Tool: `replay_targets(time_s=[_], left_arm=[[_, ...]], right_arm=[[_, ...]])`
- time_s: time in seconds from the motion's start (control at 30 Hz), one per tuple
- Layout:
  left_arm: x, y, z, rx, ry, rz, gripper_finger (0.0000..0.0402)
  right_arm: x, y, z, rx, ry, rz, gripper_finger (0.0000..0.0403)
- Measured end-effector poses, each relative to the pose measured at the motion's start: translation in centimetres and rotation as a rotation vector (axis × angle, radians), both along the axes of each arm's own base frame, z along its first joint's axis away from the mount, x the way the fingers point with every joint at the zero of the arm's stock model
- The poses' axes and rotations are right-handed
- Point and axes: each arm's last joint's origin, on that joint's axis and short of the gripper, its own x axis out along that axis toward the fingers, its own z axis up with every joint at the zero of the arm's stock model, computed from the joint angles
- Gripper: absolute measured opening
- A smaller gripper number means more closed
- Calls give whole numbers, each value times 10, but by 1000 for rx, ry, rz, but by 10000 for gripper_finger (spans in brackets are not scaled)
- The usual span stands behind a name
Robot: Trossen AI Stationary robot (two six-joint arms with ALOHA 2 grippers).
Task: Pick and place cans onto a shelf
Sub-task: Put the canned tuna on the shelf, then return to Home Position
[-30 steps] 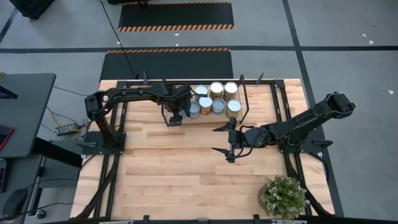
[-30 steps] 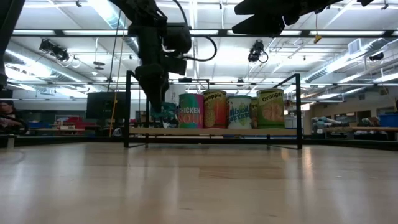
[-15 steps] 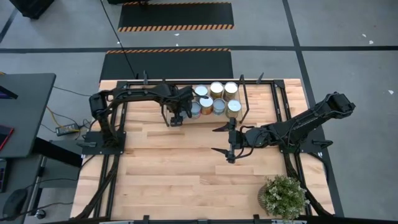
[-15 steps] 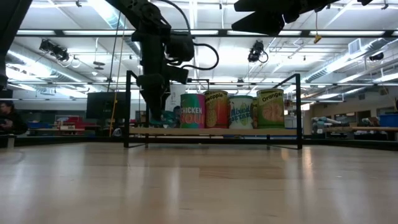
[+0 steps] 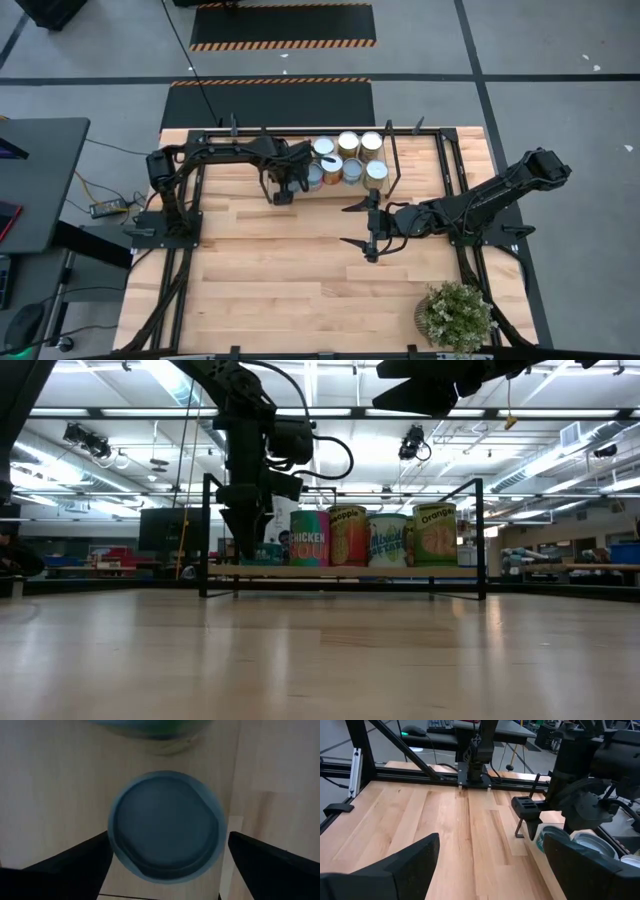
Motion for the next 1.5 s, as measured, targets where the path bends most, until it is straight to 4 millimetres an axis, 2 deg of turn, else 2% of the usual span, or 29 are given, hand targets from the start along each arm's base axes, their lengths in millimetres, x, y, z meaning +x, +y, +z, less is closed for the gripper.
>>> replay_targets(time_s=[0.13,0.27,0.6,0.7,0.9,1.13,1.37,1.5], left_arm=[[0,0,2,-1,5,-1,395],[2,2,12,0,3,-1,395],[10,4,51,9,-17,-22,394],[11,2,64,-40,-65,-5,394],[-1,-15,96,-66,-174,-9,394],[-13,-47,134,-49,-326,-35,394],[-12,-77,151,-49,-445,-109,394],[-6,-89,150,-51,-486,-150,394]], right_arm=[[0,0,0,0,0,-1,364],[0,0,0,4,-1,-2,364],[0,0,0,-3,1,0,364],[0,0,0,-22,4,5,364],[0,0,-1,-51,15,37,364],[1,-1,-1,-37,16,41,364],[0,-2,-3,20,16,106,364],[-10,-5,-9,66,-25,100,364]])
